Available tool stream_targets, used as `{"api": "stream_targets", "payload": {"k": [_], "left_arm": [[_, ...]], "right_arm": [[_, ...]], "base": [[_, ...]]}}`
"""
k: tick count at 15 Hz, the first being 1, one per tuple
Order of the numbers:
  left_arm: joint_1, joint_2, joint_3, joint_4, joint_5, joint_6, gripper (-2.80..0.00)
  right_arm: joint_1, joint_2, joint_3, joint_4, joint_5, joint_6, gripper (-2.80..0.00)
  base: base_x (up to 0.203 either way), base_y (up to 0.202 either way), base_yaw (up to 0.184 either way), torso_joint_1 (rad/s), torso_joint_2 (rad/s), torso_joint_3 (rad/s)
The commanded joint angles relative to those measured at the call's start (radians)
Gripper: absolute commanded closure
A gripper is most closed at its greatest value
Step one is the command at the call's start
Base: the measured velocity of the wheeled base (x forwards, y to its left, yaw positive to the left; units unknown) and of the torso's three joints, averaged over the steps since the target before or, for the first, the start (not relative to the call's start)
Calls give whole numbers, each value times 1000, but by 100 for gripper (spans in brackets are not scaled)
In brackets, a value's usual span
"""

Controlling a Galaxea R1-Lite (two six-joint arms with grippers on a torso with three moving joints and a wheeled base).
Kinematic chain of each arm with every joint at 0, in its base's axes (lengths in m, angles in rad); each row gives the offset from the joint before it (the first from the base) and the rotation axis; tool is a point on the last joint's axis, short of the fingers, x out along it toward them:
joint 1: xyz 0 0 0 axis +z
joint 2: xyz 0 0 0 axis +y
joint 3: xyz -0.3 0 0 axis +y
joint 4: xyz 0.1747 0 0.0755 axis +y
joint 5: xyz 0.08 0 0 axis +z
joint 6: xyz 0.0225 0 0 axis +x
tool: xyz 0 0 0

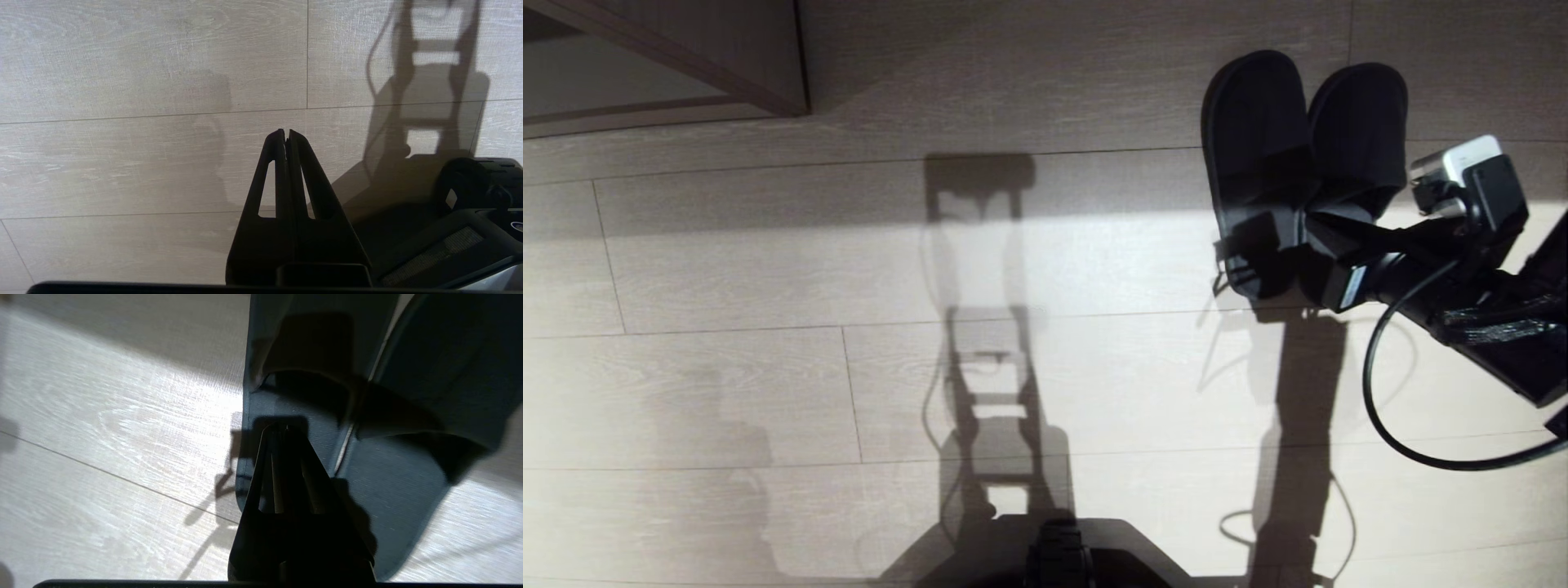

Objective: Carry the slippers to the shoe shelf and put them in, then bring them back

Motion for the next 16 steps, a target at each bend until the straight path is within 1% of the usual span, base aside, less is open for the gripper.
{"api": "stream_targets", "payload": {"k": [1,6,8,10,12,14,16], "left_arm": [[0,-2,0,0,1,-1,0],[0,-2,0,0,0,-1,0],[0,-1,0,0,0,-1,0],[0,-2,0,0,0,-1,0],[0,-1,0,0,0,-1,0],[0,0,0,0,0,-1,0],[0,-2,0,0,0,-1,0]], "right_arm": [[0,-156,63,-5,-2,-3,0],[0,-497,287,10,-10,-3,0],[-1,-645,358,61,-14,-2,0],[-27,-800,391,172,-21,8,0],[-62,-955,408,294,-23,58,0],[-120,-1111,440,439,-17,110,0],[-155,-1207,520,528,-11,139,0]], "base": [[0,0,0,0,0,0],[0,0,0,0,0,0],[0,0,0,0,0,0],[0,0,0,0,0,0],[0,0,0,0,0,0],[0,0,0,0,0,0],[0,0,0,0,0,0]]}}
